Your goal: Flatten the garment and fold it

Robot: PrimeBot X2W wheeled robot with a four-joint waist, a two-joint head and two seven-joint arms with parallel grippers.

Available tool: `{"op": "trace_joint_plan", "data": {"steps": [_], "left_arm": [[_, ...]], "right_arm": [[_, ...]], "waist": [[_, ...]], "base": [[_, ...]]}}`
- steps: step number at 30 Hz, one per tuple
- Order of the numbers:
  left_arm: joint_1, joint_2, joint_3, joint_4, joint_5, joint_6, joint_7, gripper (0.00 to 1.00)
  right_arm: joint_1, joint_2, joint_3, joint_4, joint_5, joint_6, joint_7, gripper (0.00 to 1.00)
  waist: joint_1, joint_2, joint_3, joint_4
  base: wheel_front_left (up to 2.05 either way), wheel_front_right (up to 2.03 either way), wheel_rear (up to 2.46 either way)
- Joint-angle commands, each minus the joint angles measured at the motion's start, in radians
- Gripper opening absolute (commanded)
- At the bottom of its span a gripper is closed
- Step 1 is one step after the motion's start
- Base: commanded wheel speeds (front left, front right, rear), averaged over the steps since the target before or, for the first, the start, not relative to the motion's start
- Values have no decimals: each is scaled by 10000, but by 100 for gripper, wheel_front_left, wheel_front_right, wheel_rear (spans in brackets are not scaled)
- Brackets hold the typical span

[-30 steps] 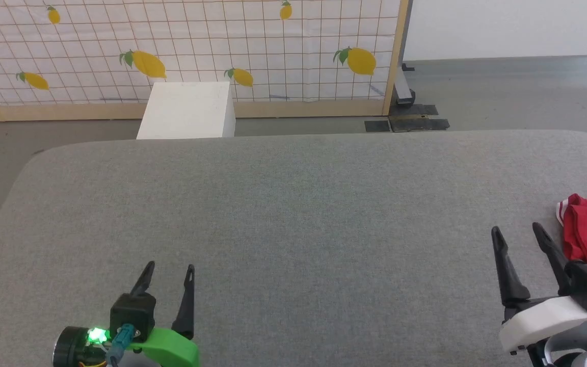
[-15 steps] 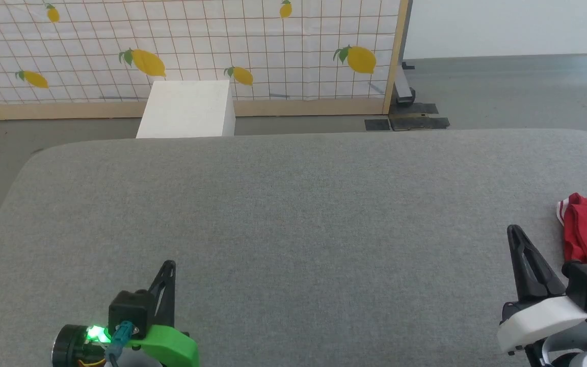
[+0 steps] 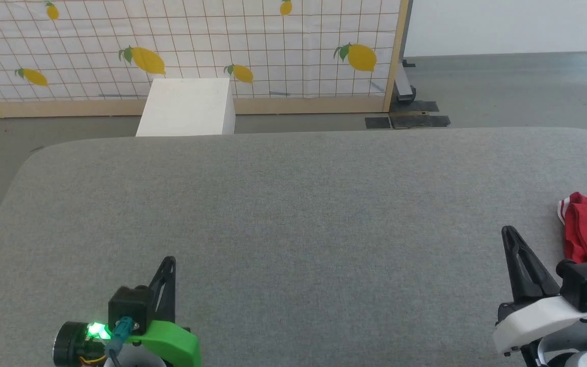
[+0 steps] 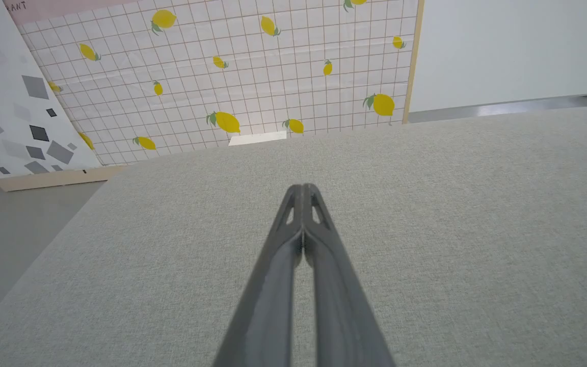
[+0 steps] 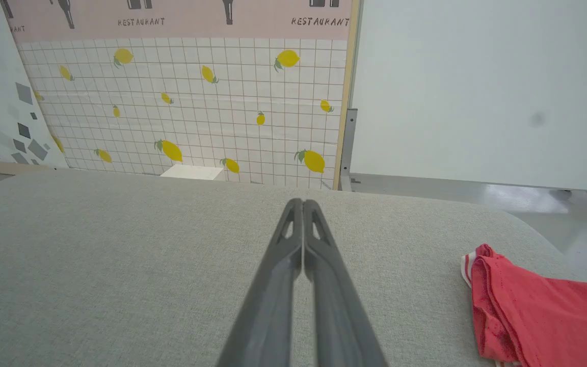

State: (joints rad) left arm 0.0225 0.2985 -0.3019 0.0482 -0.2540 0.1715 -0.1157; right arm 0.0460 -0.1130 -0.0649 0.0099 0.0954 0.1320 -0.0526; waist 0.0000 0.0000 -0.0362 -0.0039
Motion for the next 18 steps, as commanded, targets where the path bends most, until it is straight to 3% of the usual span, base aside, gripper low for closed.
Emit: {"op": "trace_joint_plan", "data": {"steps": [1,18], "left_arm": [[-46,-119,110,-73,196,-69,40,0],[-77,-524,608,-143,598,-351,231,0]], "right_arm": [[-92,51,43,-21,-119,-3,19,0],[-155,150,147,-34,-262,-5,106,0]], "waist": [[0,0,5,1],[0,0,66,7]], "base": [[0,0,0],[0,0,0]]}}
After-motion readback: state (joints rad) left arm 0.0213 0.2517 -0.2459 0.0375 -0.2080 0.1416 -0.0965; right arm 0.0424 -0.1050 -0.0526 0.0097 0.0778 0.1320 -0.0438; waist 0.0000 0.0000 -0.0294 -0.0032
